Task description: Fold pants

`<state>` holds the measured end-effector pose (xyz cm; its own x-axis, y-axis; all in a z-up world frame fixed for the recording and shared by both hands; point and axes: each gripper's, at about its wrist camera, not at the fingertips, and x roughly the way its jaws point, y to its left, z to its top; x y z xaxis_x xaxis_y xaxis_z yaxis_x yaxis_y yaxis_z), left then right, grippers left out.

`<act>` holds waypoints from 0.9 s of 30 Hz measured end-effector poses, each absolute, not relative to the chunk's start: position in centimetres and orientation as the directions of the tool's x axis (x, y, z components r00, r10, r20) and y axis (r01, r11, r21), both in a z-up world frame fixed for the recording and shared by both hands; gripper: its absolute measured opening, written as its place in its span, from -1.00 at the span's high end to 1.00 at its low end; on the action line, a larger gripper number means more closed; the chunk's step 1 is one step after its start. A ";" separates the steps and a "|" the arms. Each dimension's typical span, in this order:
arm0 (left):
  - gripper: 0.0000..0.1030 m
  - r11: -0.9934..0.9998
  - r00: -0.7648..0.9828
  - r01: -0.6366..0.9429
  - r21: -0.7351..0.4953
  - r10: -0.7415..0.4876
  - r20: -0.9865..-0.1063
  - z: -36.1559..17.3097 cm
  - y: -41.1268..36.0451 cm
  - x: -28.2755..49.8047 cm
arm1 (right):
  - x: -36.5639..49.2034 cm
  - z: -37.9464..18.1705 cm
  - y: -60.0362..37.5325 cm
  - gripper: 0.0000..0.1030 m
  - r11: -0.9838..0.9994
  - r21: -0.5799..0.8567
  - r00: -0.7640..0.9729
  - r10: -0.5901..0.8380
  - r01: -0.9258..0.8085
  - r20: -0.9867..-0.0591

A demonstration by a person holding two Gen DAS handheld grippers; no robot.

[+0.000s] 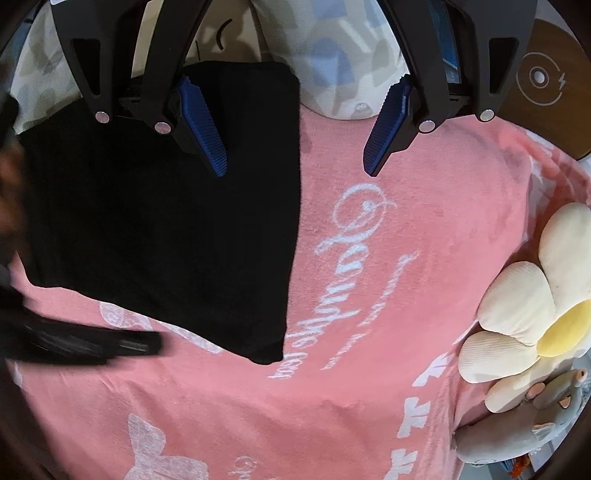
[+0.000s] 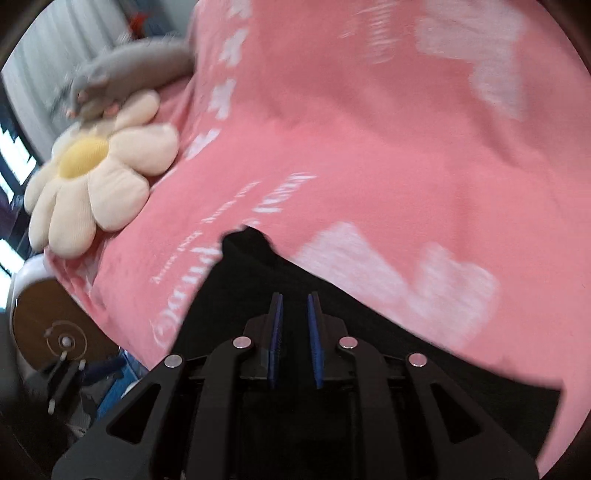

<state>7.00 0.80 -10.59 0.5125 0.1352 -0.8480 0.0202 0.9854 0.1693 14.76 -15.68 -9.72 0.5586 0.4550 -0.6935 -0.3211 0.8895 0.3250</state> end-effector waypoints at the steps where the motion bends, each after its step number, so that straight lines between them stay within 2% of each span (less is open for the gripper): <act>1: -0.43 0.985 0.513 0.027 0.168 0.130 -0.848 -10.6 0.5 6.9 | 13.6 -9.8 -17.2 0.72 0.899 0.332 0.572 0.438 -0.286 -0.693; 5: -0.43 0.984 0.516 0.055 0.167 0.115 -0.849 -10.6 -1.1 6.7 | 8.2 -11.6 -24.3 0.72 0.946 0.296 0.603 0.312 -0.129 -0.734; 10: -0.43 0.976 0.527 0.098 0.195 0.115 -0.842 -10.6 -4.1 6.2 | 4.5 -13.8 -26.3 0.74 0.961 0.253 0.571 0.272 -0.114 -0.775; 12: -0.44 0.974 0.531 0.107 0.199 0.113 -0.840 -10.4 -5.0 6.0 | 4.3 -15.8 -27.0 0.52 0.965 0.244 0.545 0.255 -0.094 -0.799; 16: -0.47 0.969 0.536 0.123 0.214 0.117 -0.836 -10.2 -6.3 5.7 | 3.8 -15.4 -28.9 0.45 0.932 0.362 0.565 0.313 -0.027 -0.763; 19: -0.49 0.965 0.538 0.131 0.228 0.124 -0.833 -10.2 -7.0 5.8 | 3.9 -14.8 -28.3 0.08 0.937 0.344 0.577 0.310 -0.054 -0.755; 21: -0.49 0.963 0.532 0.137 0.232 0.126 -0.837 -10.4 -7.3 5.8 | 4.1 -14.6 -28.1 0.04 0.939 0.336 0.588 0.309 -0.066 -0.747; 23: -0.50 0.962 0.528 0.139 0.237 0.131 -0.839 -10.5 -7.6 5.8 | 4.4 -14.8 -28.3 -0.13 0.935 0.350 0.595 0.315 -0.061 -0.739; 27: -0.55 0.962 0.531 0.141 0.232 0.124 -0.838 -10.4 -7.4 5.6 | 5.6 -16.2 -28.7 -0.17 0.915 0.399 0.585 0.354 -0.056 -0.730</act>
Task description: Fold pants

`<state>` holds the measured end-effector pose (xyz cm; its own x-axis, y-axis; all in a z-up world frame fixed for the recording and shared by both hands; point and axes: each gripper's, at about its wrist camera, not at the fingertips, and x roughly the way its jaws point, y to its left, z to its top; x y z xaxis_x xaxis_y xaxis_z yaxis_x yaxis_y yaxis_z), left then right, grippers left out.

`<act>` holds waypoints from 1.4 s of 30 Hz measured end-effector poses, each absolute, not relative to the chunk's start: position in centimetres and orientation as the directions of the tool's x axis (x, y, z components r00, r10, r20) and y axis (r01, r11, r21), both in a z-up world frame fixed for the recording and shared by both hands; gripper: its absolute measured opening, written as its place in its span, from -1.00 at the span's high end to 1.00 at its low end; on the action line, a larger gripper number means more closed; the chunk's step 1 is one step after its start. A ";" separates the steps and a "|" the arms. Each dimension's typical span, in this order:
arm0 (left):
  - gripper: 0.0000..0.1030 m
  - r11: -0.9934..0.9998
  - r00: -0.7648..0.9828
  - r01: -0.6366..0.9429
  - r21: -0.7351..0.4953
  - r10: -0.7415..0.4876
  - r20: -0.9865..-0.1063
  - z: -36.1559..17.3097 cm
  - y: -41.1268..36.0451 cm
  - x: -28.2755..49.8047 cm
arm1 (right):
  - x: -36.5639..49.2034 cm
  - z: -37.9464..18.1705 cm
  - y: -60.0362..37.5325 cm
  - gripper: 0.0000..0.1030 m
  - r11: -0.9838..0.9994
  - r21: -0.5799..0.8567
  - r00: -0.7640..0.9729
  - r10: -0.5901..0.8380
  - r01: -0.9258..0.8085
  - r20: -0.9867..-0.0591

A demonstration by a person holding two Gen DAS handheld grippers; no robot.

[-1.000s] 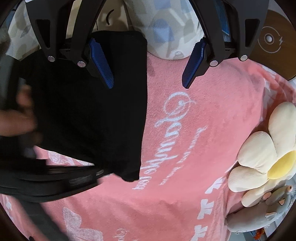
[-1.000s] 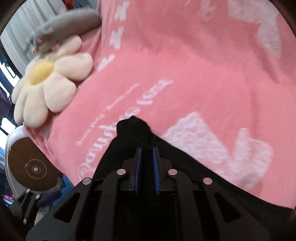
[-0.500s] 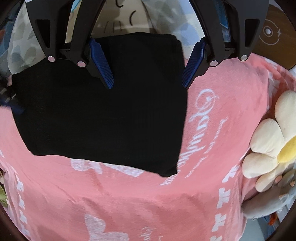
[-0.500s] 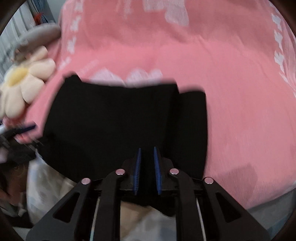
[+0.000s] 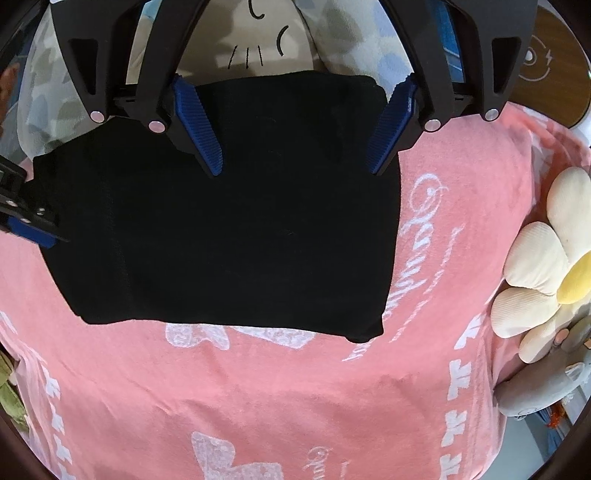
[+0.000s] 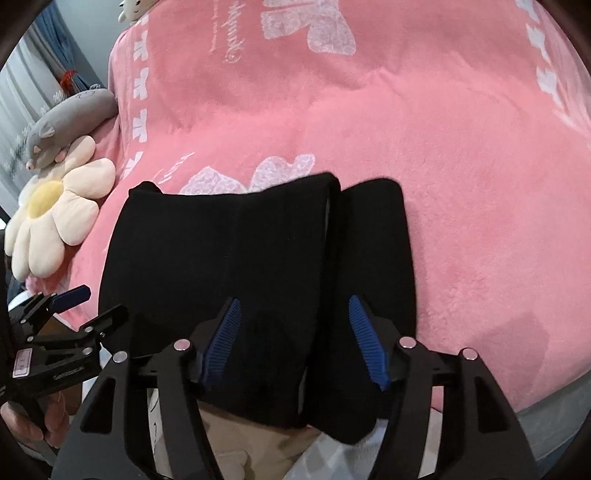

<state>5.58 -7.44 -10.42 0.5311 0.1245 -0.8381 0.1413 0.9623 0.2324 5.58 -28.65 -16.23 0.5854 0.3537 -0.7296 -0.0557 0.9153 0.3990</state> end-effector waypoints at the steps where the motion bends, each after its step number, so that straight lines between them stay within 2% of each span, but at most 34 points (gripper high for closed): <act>1: -0.56 0.966 0.528 0.139 0.218 0.114 -0.842 -10.5 -7.3 5.6 | 5.6 -16.5 -28.9 -0.18 0.910 0.411 0.583 0.364 -0.056 -0.726; 5: -0.56 0.984 0.501 0.123 0.128 0.050 -0.864 -10.8 -6.0 5.7 | 5.8 -16.2 -29.4 -0.19 0.876 0.480 0.588 0.415 -0.052 -0.694; 10: -0.56 0.986 0.492 0.106 0.127 0.059 -0.869 -11.5 -5.0 5.4 | 7.0 -17.2 -29.5 -0.14 0.837 0.546 0.566 0.468 -0.038 -0.679; 12: -0.56 0.990 0.486 0.093 0.105 0.047 -0.873 -11.6 -4.4 5.3 | 7.7 -17.6 -28.0 0.10 0.842 0.535 0.543 0.479 -0.064 -0.689; 13: -0.56 0.992 0.488 0.085 0.095 0.042 -0.872 -11.4 -4.0 5.3 | 7.9 -17.3 -27.2 0.59 0.854 0.514 0.535 0.472 -0.081 -0.701; 14: -0.56 0.993 0.493 0.079 0.092 0.041 -0.869 -11.3 -3.7 5.1 | 8.1 -16.5 -26.2 0.63 0.853 0.510 0.534 0.484 -0.111 -0.693; 21: -0.56 0.996 0.528 -0.022 0.088 0.086 -0.845 -9.5 0.9 3.8 | 10.0 -6.6 -18.0 0.66 0.735 0.550 0.503 0.675 -0.396 -0.540; 26: -0.56 0.995 0.520 -0.086 0.044 0.082 -0.850 -8.1 3.6 2.4 | 9.2 0.8 -15.1 0.67 0.662 0.503 0.506 0.749 -0.555 -0.427; 28: -0.61 0.995 0.544 -0.088 0.043 0.084 -0.835 -7.3 3.5 1.9 | 7.8 2.1 -17.3 0.67 0.701 0.463 0.553 0.713 -0.543 -0.431; 32: -0.67 0.998 0.563 -0.053 0.024 0.049 -0.825 -7.0 2.3 1.8 | 6.6 -2.2 -23.9 0.65 0.851 0.395 0.631 0.522 -0.345 -0.574; 34: -0.67 0.999 0.550 -0.024 0.026 0.035 -0.834 -7.8 1.2 2.4 | 7.3 -8.5 -27.6 0.65 0.910 0.374 0.589 0.403 -0.178 -0.701; 36: -0.67 0.999 0.528 0.007 0.034 0.025 -0.849 -8.7 -0.3 2.9 | 7.9 -15.1 -29.7 0.61 0.962 0.270 0.508 0.256 -0.048 -0.822; 37: -0.67 0.999 0.522 0.017 0.040 0.025 -0.852 -8.9 -0.8 3.0 | 7.2 -15.8 -30.6 0.57 0.942 0.335 0.532 0.298 -0.028 -0.793; 39: -0.67 0.997 0.518 0.047 0.062 0.029 -0.855 -9.1 -2.0 2.9 | 5.9 -13.8 -31.6 0.57 0.903 0.430 0.606 0.337 0.009 -0.721; 42: -0.67 0.993 0.535 0.066 0.097 0.046 -0.844 -9.0 -3.0 2.8 | 4.7 -8.9 -30.3 0.55 0.925 0.377 0.718 0.300 -0.057 -0.628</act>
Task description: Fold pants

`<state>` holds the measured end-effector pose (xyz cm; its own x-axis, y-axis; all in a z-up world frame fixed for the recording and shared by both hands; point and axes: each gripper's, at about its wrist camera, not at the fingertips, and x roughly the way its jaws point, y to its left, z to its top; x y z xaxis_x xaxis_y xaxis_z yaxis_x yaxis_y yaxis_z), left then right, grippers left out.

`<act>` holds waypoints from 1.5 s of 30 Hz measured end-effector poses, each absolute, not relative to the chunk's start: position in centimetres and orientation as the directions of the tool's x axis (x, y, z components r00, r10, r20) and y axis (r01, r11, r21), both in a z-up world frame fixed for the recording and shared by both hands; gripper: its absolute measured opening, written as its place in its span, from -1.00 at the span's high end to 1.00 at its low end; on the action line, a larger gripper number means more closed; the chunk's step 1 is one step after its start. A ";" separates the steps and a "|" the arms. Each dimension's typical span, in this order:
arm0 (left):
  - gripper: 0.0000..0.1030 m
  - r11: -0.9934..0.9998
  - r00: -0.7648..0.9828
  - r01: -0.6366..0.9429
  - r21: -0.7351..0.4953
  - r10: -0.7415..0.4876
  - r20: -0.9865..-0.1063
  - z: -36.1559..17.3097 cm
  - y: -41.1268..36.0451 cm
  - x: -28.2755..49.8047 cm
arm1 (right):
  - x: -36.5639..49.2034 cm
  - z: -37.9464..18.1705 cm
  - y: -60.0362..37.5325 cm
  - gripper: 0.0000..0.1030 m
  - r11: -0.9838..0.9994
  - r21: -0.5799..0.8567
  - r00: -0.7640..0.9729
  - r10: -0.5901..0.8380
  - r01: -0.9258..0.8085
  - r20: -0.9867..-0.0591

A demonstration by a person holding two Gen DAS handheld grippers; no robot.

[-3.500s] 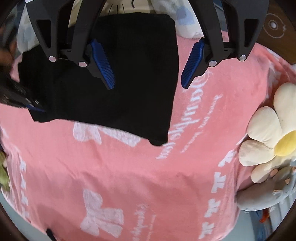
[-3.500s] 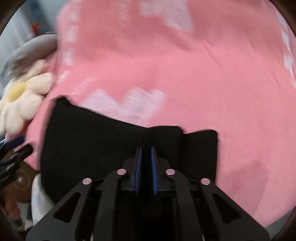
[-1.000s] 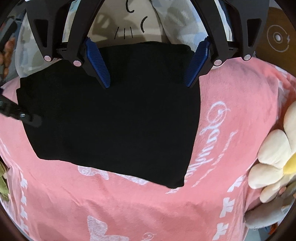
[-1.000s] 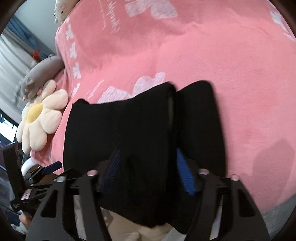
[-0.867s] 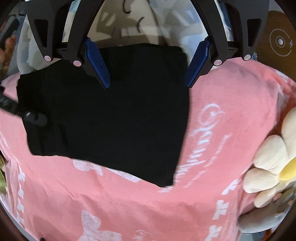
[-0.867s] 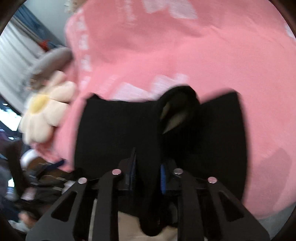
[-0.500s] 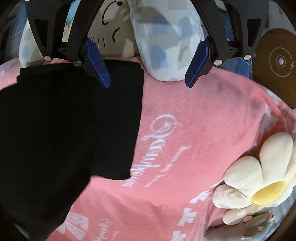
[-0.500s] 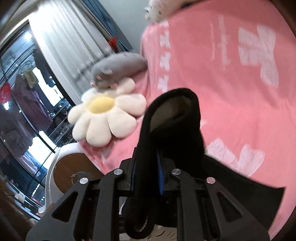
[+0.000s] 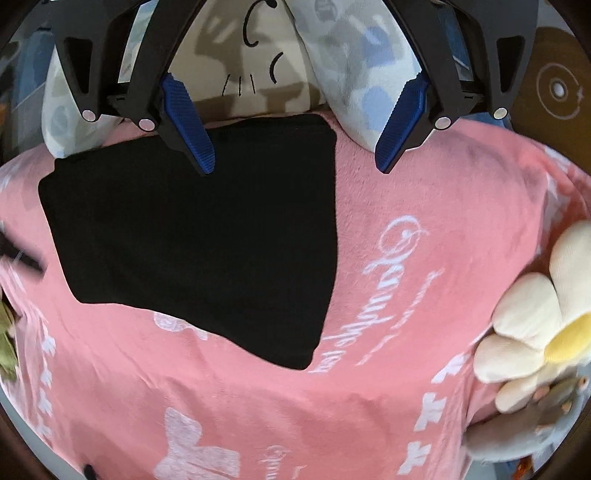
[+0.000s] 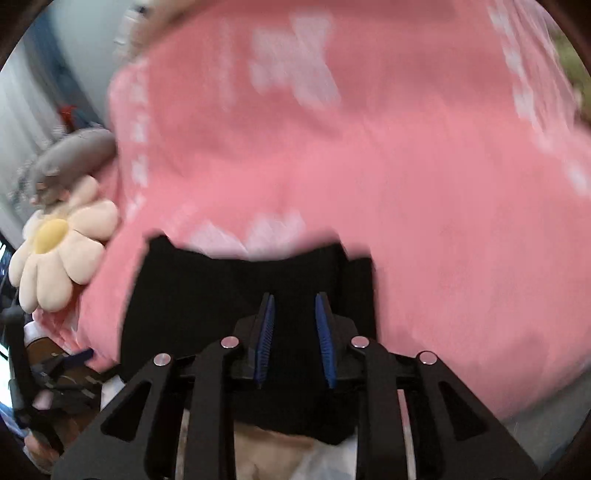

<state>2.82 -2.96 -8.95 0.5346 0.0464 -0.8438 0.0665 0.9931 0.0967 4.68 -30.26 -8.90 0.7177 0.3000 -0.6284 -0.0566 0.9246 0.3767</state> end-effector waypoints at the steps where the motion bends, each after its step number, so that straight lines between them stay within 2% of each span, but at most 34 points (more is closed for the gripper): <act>1: -0.67 0.993 0.538 0.063 0.098 0.049 -0.842 -9.0 -3.0 2.8 | 4.9 -8.0 -29.5 0.56 0.926 0.366 0.719 0.313 -0.088 -0.620; 2: -0.67 0.994 0.535 0.062 0.094 0.047 -0.844 -9.0 -3.1 3.0 | 5.2 -7.6 -28.9 0.51 0.930 0.350 0.713 0.321 -0.113 -0.623; 4: -0.67 0.994 0.524 0.066 0.084 0.037 -0.851 -9.1 -3.2 3.2 | 6.0 -8.8 -29.0 0.21 0.949 0.297 0.694 0.285 -0.106 -0.661; 8: -0.67 0.993 0.532 0.069 0.100 0.049 -0.846 -9.1 -2.9 3.0 | 6.7 -12.8 -31.3 0.19 0.925 0.378 0.644 0.305 -0.027 -0.702; 12: -0.67 0.992 0.509 0.073 0.102 0.051 -0.859 -9.8 -3.2 3.5 | 9.5 -13.6 -31.2 0.10 0.929 0.371 0.646 0.288 -0.009 -0.707; 14: -0.67 0.992 0.504 0.076 0.100 0.049 -0.862 -9.9 -3.5 3.7 | 10.7 -13.7 -31.3 -0.35 0.917 0.398 0.655 0.307 -0.011 -0.690; 15: -0.67 0.992 0.504 0.079 0.102 0.049 -0.862 -10.0 -3.7 3.8 | 11.7 -14.1 -31.1 -0.36 0.918 0.396 0.651 0.303 -0.004 -0.696; 16: -0.67 0.991 0.507 0.080 0.108 0.053 -0.861 -10.0 -3.8 3.9 | 12.4 -14.6 -30.9 -0.26 0.921 0.390 0.639 0.303 -0.005 -0.707; 17: -0.67 0.990 0.506 0.083 0.111 0.054 -0.861 -10.0 -4.0 4.0 | 12.8 -15.1 -30.6 0.10 0.922 0.386 0.625 0.309 -0.013 -0.717; 19: -0.67 0.990 0.501 0.085 0.114 0.057 -0.864 -10.1 -4.1 4.2 | 13.1 -14.7 -30.1 0.34 0.907 0.419 0.621 0.351 -0.040 -0.700; 20: -0.67 0.990 0.499 0.088 0.115 0.056 -0.865 -10.2 -4.1 4.3 | 12.7 -13.8 -30.1 0.59 0.898 0.437 0.638 0.370 -0.058 -0.676; 22: -0.67 0.989 0.496 0.085 0.122 0.064 -0.866 -10.3 -4.2 4.4 | 10.8 -11.2 -30.5 0.59 0.909 0.413 0.698 0.336 -0.064 -0.632; 24: -0.67 0.989 0.491 0.086 0.118 0.061 -0.869 -10.6 -4.3 4.5 | 10.1 -10.8 -31.4 0.57 0.914 0.402 0.731 0.312 -0.056 -0.607; 25: -0.67 0.989 0.487 0.086 0.116 0.060 -0.872 -10.8 -4.4 4.5 | 10.5 -11.7 -31.8 0.52 0.922 0.384 0.719 0.298 -0.047 -0.627; 27: -0.67 0.990 0.478 0.090 0.112 0.056 -0.877 -11.1 -4.8 4.6 | 12.4 -15.9 -32.5 0.50 0.937 0.349 0.595 0.275 0.010 -0.755; 30: -0.67 0.988 0.479 0.096 0.125 0.064 -0.876 -11.2 -5.3 4.5 | 9.7 -14.9 -34.0 0.43 0.887 0.461 0.653 0.330 0.033 -0.682; 31: -0.67 0.986 0.487 0.095 0.134 0.072 -0.871 -11.1 -5.4 4.3 | 8.4 -14.1 -34.1 0.29 0.888 0.458 0.674 0.318 0.035 -0.667; 32: -0.67 0.986 0.492 0.095 0.138 0.074 -0.867 -11.1 -5.5 4.1 | 7.0 -13.7 -34.3 0.07 0.884 0.466 0.688 0.315 0.037 -0.653; 33: -0.67 0.986 0.496 0.096 0.140 0.074 -0.865 -11.1 -5.5 4.0 | 6.0 -13.7 -34.3 0.03 0.877 0.480 0.686 0.330 0.032 -0.648; 39: -0.67 0.984 0.491 0.115 0.139 0.065 -0.869 -11.3 -6.1 3.7 | 1.8 -15.2 -31.7 0.02 0.885 0.465 0.634 0.368 -0.015 -0.680; 40: -0.67 0.984 0.492 0.117 0.138 0.064 -0.868 -11.2 -6.1 3.7 | 1.8 -15.7 -31.1 -0.07 0.889 0.458 0.628 0.368 -0.020 -0.686; 43: -0.67 0.985 0.498 0.112 0.132 0.060 -0.865 -10.9 -6.1 3.4 | 2.3 -17.3 -29.9 -0.11 0.912 0.411 0.605 0.326 0.003 -0.726; 45: -0.67 0.985 0.502 0.107 0.138 0.066 -0.862 -10.7 -6.0 3.2 | 2.4 -17.8 -29.6 0.12 0.916 0.400 0.607 0.312 0.010 -0.731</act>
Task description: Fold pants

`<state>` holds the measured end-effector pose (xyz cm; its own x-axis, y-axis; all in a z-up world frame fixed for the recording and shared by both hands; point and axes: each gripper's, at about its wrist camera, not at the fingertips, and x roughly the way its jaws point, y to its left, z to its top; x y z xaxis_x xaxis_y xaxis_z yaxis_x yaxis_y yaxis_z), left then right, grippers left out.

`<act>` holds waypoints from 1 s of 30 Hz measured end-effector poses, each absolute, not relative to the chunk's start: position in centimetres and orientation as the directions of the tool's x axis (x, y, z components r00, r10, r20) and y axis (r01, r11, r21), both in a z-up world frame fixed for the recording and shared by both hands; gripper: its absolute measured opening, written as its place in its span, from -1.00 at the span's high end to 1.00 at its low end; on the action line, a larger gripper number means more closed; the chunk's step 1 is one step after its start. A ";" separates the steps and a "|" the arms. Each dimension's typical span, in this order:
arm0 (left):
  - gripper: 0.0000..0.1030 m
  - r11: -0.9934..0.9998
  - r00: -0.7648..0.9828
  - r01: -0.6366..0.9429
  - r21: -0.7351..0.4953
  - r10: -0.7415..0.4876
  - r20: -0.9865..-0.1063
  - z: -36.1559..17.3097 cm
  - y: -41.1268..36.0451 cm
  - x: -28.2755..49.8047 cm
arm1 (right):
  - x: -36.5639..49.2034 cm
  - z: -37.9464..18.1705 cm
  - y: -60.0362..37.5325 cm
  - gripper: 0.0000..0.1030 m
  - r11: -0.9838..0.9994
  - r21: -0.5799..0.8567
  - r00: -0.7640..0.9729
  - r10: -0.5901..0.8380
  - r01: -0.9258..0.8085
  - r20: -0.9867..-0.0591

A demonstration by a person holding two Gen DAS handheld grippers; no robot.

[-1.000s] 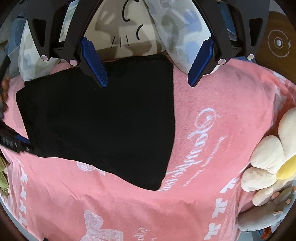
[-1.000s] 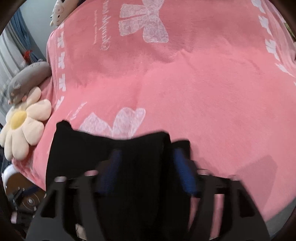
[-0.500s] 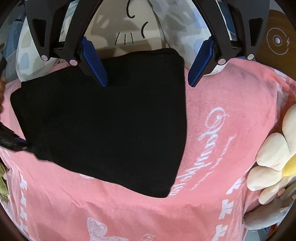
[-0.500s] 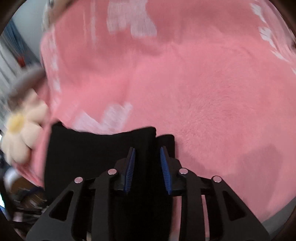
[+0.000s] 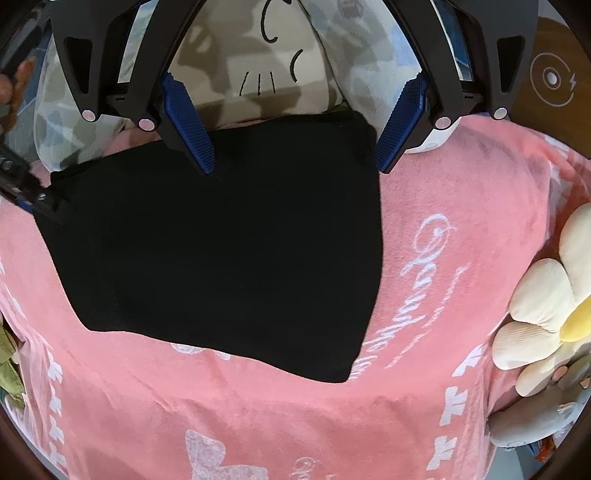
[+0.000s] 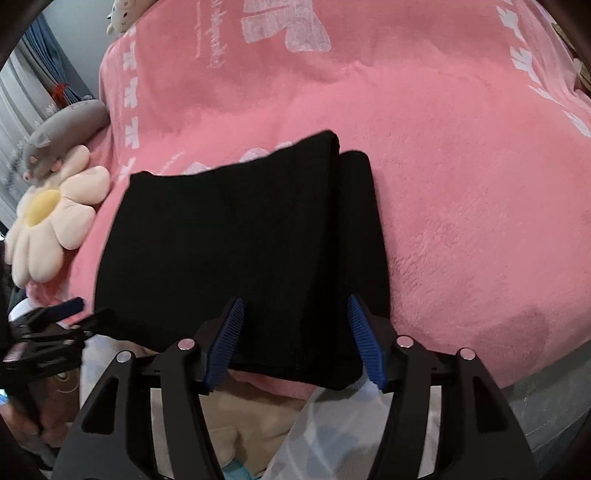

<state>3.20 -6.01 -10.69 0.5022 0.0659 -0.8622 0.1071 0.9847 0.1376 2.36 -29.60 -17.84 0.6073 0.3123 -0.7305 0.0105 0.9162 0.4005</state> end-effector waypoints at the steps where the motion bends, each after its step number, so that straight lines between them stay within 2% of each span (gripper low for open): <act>1: -0.67 0.985 0.505 0.105 0.137 0.066 -0.861 -10.6 -5.9 3.1 | 2.3 -17.9 -29.6 0.44 0.915 0.403 0.607 0.312 0.015 -0.731; 2: -0.67 0.985 0.505 0.103 0.136 0.066 -0.860 -10.6 -5.9 3.0 | 2.1 -17.6 -29.8 0.61 0.909 0.418 0.608 0.326 0.011 -0.724; 3: -0.67 0.986 0.505 0.102 0.135 0.066 -0.861 -10.6 -5.8 2.9 | 1.9 -16.9 -30.2 0.67 0.893 0.449 0.615 0.354 0.001 -0.705; 5: -0.67 0.986 0.504 0.102 0.136 0.067 -0.861 -10.6 -5.7 2.9 | 1.1 -15.3 -30.4 0.68 0.893 0.450 0.638 0.359 -0.022 -0.681; 8: -0.67 0.987 0.505 0.098 0.131 0.064 -0.861 -10.5 -5.5 2.8 | 0.5 -14.2 -30.3 0.66 0.919 0.394 0.660 0.314 -0.030 -0.682; 11: -0.67 0.988 0.500 0.095 0.124 0.060 -0.864 -10.7 -5.3 2.8 | 1.9 -18.3 -30.1 0.50 0.940 0.342 0.569 0.287 -0.011 -0.771; 13: -0.67 0.986 0.493 0.098 0.138 0.072 -0.867 -10.8 -4.9 2.7 | 0.9 -17.3 -30.8 0.48 0.901 0.430 0.606 0.317 0.048 -0.730; 15: -0.67 0.984 0.504 0.094 0.153 0.086 -0.859 -10.7 -4.4 2.4 | -0.5 -14.5 -30.7 0.42 0.910 0.411 0.684 0.260 0.064 -0.682; 17: -0.68 0.985 0.507 0.072 0.155 0.097 -0.856 -11.0 -3.6 2.4 | -0.8 -11.9 -29.7 0.42 0.928 0.370 0.728 0.235 0.028 -0.644; 20: -0.68 0.989 0.477 0.064 0.135 0.088 -0.875 -12.0 -3.0 3.0 | 1.6 -9.4 -26.5 0.43 0.912 0.395 0.716 0.347 -0.109 -0.605; 22: -0.68 0.991 0.471 0.065 0.121 0.077 -0.879 -12.1 -3.0 3.1 | 4.3 -9.7 -24.8 0.45 0.908 0.392 0.677 0.383 -0.149 -0.628; 25: -0.68 0.989 0.480 0.073 0.128 0.077 -0.874 -11.9 -3.1 3.2 | 9.1 -12.2 -24.2 0.45 0.921 0.367 0.629 0.361 -0.128 -0.688; 27: -0.68 0.989 0.483 0.075 0.129 0.077 -0.872 -11.8 -3.0 3.2 | 12.3 -14.7 -26.0 0.72 0.936 0.351 0.610 0.300 -0.038 -0.733; 28: -0.68 0.990 0.484 0.075 0.123 0.072 -0.872 -11.8 -2.9 3.3 | 13.6 -15.8 -27.0 1.00 0.943 0.334 0.597 0.273 -0.009 -0.754; 30: -0.68 0.991 0.484 0.072 0.111 0.063 -0.873 -11.8 -2.6 3.5 | 13.9 -15.6 -28.3 1.00 0.933 0.358 0.589 0.266 0.044 -0.763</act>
<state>3.49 -2.61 -11.81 0.4837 0.0630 -0.8730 0.0719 0.9912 0.1114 13.95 -28.25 -15.65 0.5891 0.2656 -0.7632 0.0438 0.9326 0.3583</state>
